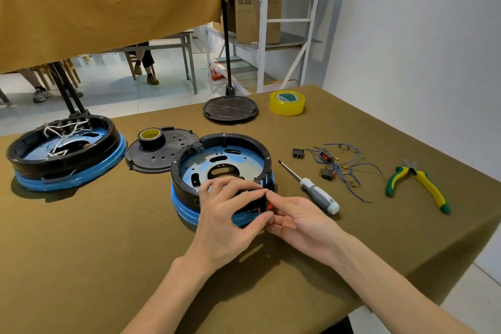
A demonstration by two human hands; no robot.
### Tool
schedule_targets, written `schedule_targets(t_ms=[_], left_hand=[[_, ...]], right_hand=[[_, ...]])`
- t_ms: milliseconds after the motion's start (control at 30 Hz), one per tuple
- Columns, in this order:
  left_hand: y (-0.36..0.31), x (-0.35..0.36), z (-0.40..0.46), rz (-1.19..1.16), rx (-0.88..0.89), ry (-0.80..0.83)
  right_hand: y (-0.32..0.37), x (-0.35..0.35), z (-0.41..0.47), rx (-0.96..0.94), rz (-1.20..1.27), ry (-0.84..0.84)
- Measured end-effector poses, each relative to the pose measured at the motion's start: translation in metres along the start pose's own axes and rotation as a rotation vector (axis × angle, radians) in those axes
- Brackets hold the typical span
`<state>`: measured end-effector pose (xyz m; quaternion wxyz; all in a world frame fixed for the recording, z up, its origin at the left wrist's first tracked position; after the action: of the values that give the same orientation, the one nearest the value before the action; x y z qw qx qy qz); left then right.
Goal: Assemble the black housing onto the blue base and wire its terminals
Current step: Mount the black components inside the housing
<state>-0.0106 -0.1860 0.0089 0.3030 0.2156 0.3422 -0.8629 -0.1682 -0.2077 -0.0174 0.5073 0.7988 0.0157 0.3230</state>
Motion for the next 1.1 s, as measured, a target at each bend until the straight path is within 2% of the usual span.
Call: schedule_targets(t_ms=[233, 333, 433, 667, 733, 900, 1033, 1100], left_hand=[[0.001, -0.002, 0.0, -0.036, -0.034, 0.011], [0.001, -0.003, 0.0, -0.051, -0.035, 0.002], [0.001, -0.002, 0.0, -0.054, -0.026, -0.005], [0.001, -0.003, 0.0, -0.065, -0.022, -0.005], [0.0, -0.003, 0.0, -0.075, -0.031, 0.015], [-0.004, -0.003, -0.001, -0.108, -0.044, 0.06], [-0.004, -0.004, 0.0, -0.143, -0.09, 0.026], [-0.004, -0.003, 0.0, -0.113, -0.077, 0.037]], right_hand=[[0.005, -0.001, -0.004, 0.049, 0.066, -0.064], [0.008, -0.004, -0.007, 0.015, 0.123, -0.015], [0.008, -0.003, -0.008, -0.011, 0.08, 0.041], [0.008, -0.007, -0.004, -0.05, 0.013, 0.008], [0.011, -0.008, -0.005, -0.105, -0.098, -0.021], [0.027, -0.007, -0.015, -0.435, -0.716, -0.067], [0.025, -0.006, -0.022, -0.674, -0.915, -0.18], [0.025, -0.008, -0.023, -0.679, -0.945, -0.226]])
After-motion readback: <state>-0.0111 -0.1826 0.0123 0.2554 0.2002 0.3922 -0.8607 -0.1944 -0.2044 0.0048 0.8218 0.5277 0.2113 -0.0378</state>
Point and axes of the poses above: each hand's wrist, its own z-axis towards the middle knuckle, its own x-axis out of the palm, y = z × x, the point moved 5 cm from there along z, towards the middle knuckle, and after that the axes turned 2 degrees about y, right-handed, at the moved point
